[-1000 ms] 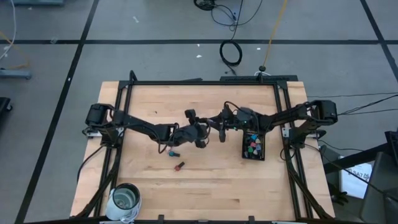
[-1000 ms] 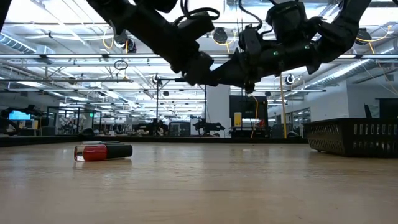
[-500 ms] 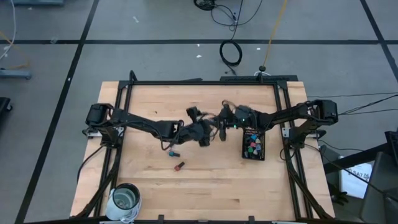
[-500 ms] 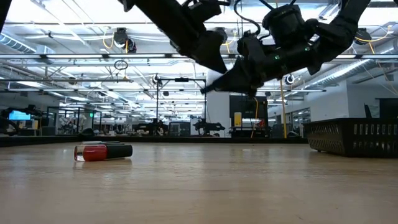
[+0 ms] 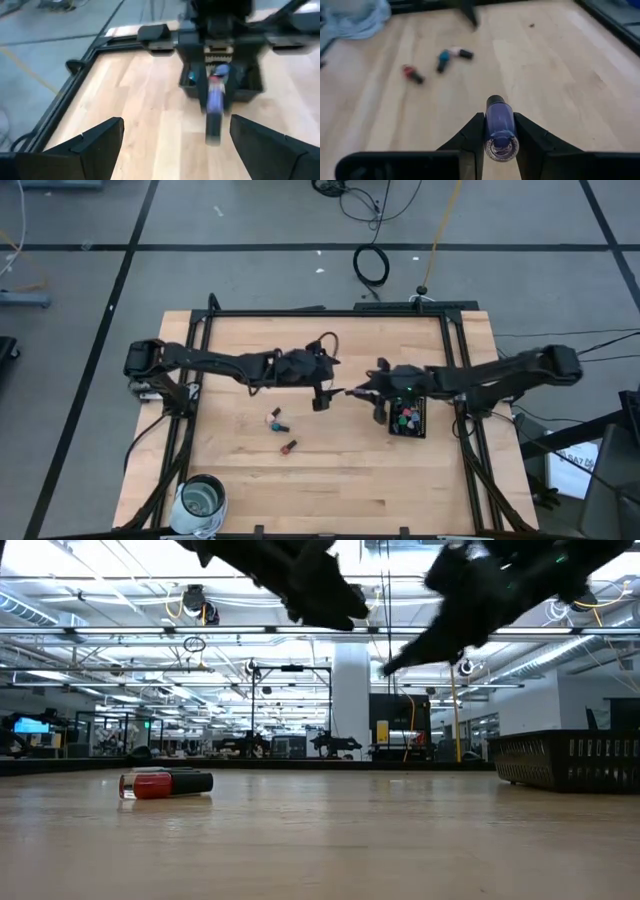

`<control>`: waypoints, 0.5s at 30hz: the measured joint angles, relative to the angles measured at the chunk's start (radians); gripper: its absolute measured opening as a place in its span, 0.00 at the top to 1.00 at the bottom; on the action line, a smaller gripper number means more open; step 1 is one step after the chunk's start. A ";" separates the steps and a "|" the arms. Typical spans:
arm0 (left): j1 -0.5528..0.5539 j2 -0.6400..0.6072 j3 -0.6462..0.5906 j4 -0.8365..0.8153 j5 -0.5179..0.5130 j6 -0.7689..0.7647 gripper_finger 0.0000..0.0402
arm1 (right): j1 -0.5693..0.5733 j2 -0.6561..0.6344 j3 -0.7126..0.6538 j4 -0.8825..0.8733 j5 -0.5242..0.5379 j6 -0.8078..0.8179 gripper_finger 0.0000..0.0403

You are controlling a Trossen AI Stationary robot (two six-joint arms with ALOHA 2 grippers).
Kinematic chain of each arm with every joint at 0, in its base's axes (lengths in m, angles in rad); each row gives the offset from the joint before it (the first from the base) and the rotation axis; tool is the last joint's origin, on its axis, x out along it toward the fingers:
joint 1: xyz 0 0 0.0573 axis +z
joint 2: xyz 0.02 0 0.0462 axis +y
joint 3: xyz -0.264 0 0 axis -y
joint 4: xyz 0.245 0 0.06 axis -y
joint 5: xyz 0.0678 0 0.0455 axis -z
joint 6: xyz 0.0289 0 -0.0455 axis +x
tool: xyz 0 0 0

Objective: Pick & Place Nail Polish
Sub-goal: Put the purple nail polish into the black basket

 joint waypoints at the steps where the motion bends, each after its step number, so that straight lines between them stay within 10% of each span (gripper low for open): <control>1: 0.007 -0.016 -0.019 0.011 0.024 0.008 0.12 | 0.020 -0.045 -0.001 -0.063 0.003 0.007 0.83; 10: 0.104 -0.091 -0.268 0.356 0.154 -0.054 0.12 | 0.145 -0.388 -0.002 -0.622 0.220 0.288 0.83; 15: 0.152 -0.095 -0.373 0.481 0.239 -0.143 0.12 | 0.174 -0.462 -0.002 -0.872 0.041 0.469 0.83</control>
